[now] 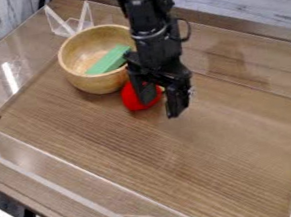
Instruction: Move the red object to the right side of the table
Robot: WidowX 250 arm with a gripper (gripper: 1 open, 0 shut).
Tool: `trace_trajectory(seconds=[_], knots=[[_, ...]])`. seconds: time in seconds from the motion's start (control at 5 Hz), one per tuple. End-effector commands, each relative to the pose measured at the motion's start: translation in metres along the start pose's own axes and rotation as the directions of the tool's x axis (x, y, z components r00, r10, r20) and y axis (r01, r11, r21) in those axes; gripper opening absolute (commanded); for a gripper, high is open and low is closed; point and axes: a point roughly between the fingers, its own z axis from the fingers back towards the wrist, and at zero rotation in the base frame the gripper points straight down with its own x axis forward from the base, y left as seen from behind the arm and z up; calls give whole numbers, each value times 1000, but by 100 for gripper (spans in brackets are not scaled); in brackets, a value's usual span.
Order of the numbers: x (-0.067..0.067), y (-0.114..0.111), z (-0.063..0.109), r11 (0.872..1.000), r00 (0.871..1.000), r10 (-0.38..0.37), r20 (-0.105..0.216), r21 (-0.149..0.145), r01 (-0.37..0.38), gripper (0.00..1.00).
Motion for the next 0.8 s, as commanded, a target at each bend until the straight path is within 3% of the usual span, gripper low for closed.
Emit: trace_trajectory(seconds=[0.0, 0.2, 0.6], knots=[[16, 7, 7, 1000, 999, -11, 47, 25, 10, 0], [14, 16, 9, 1000, 999, -12, 47, 28, 11, 0], [23, -13, 41, 994, 986, -112, 122, 9, 112, 0]])
